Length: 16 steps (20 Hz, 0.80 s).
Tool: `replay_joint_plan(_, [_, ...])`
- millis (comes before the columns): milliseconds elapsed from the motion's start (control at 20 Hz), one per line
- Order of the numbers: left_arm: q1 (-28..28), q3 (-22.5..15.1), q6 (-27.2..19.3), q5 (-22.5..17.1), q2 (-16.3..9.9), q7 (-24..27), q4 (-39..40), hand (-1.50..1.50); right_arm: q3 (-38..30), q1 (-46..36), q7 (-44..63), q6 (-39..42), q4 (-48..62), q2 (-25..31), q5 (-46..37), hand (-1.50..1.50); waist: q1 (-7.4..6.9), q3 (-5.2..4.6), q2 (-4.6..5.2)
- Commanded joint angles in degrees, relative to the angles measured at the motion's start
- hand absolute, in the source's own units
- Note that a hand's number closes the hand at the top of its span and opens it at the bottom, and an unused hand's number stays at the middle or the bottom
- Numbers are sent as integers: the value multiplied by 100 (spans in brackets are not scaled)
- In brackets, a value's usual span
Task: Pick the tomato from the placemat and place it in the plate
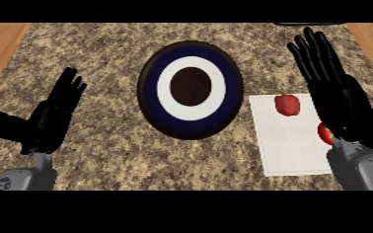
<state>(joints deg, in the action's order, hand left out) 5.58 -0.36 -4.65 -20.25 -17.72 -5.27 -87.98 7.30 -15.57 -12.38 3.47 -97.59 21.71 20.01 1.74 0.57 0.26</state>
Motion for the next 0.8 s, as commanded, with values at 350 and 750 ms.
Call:
replay_joint_plan(350, [-719,-464,-176,341,260,-378,591,0,-2518,1087,529,-1106,1739,2264,-1092,150,385,-76,154])
replay_joint_plan(750, [-463,-913,-432,793,681,-676,776,0,-3846,1697,-1386,-841,2837,1557,-292,-150,-123,-53,-24])
